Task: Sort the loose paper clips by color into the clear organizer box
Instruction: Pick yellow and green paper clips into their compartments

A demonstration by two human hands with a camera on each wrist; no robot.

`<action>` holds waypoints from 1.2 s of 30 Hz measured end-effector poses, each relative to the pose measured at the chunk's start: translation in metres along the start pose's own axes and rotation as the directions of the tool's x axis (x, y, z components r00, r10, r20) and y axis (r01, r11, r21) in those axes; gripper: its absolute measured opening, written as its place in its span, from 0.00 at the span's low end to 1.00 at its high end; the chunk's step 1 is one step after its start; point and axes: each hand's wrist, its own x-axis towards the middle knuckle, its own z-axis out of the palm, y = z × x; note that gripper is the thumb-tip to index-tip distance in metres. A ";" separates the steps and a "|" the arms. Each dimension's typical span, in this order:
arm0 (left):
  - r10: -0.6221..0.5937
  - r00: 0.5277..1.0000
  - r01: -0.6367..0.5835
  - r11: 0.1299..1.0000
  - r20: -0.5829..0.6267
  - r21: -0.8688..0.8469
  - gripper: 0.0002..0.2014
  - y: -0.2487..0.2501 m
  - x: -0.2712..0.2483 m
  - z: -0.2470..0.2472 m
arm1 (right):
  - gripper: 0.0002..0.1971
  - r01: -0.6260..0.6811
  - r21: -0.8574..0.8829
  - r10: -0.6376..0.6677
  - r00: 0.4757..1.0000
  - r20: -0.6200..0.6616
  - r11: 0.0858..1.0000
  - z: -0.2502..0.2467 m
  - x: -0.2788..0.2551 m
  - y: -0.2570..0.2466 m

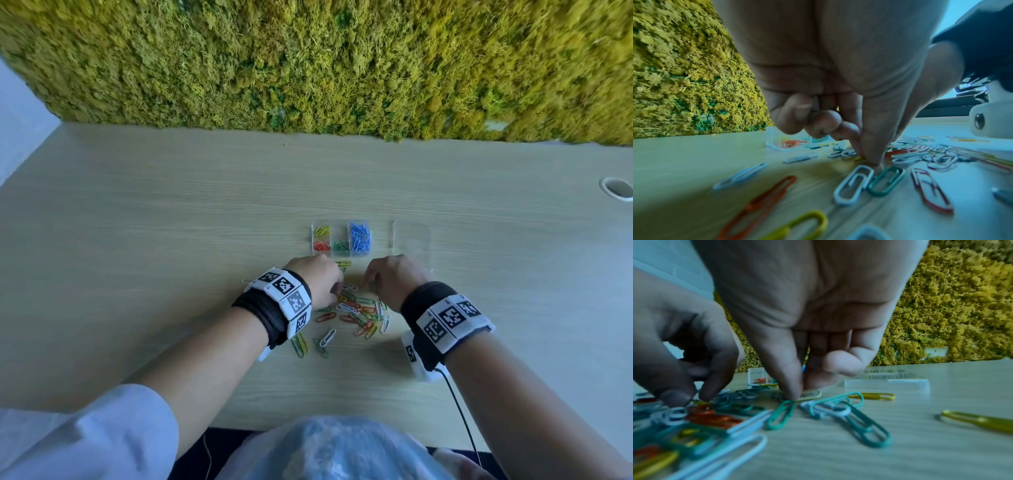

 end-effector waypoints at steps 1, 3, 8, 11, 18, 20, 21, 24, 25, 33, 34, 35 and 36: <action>0.002 1.000 -0.002 1.000 -0.004 -0.002 0.07 0.000 0.000 0.000 | 0.14 -0.002 0.006 0.002 1.000 -0.002 1.000 0.000 0.000 0.001; 0.007 1.000 -0.007 1.000 -0.015 -0.025 0.06 0.000 0.000 0.002 | 0.13 0.015 0.016 -0.015 1.000 -0.002 1.000 0.002 0.002 0.004; 0.009 0.997 -0.018 0.992 -0.072 -0.126 0.07 -0.004 -0.003 0.002 | 0.15 0.016 0.107 -0.016 1.000 -0.001 0.994 0.001 0.000 0.013; 0.003 0.995 -0.027 0.968 -0.095 -0.248 0.06 -0.009 -0.005 0.003 | 0.13 0.007 0.225 -0.007 1.000 0.001 0.974 -0.004 -0.004 0.017; -0.091 0.995 0.091 0.492 0.053 -0.866 0.06 -0.019 -0.007 0.007 | 0.11 -0.212 0.955 0.017 0.977 0.213 0.206 -0.015 -0.016 0.021; -0.042 0.996 0.085 0.231 0.078 -0.969 0.06 -0.020 -0.009 0.006 | 0.11 -0.257 0.966 0.006 0.966 0.257 -0.010 -0.016 -0.018 0.019; -0.020 0.997 0.076 0.147 0.074 -0.986 0.07 -0.020 -0.010 0.006 | 0.12 -0.269 0.960 -0.002 0.963 0.270 -0.078 -0.016 -0.018 0.018; 0.025 0.997 0.074 -0.020 0.073 -0.997 0.13 -0.017 -0.013 0.007 | 0.10 -0.293 0.938 -0.042 0.956 0.290 -0.186 -0.017 -0.019 0.012; 0.030 0.996 0.086 -0.069 0.084 -0.994 0.15 -0.016 -0.013 0.008 | 0.10 -0.304 0.933 -0.057 0.953 0.298 -0.194 -0.017 -0.019 0.010; 0.033 0.973 0.231 -0.163 0.229 -0.959 0.12 -0.002 -0.009 0.015 | 0.11 -0.313 0.948 0.018 0.950 0.313 0.049 -0.016 -0.023 0.009; 0.021 0.969 0.246 -0.116 0.245 -0.962 0.12 0.000 -0.008 0.016 | 0.10 -0.293 0.945 0.051 0.956 0.289 0.143 -0.015 -0.025 0.013; 0.009 0.966 0.257 -0.075 0.257 -0.963 0.13 0.001 -0.006 0.016 | 0.09 -0.270 0.928 0.083 0.963 0.257 0.257 -0.015 -0.027 0.016; -0.003 0.965 0.261 -0.035 0.261 -0.965 0.13 0.003 -0.005 0.016 | 0.08 -0.246 0.886 0.113 0.969 0.219 0.393 -0.015 -0.028 0.019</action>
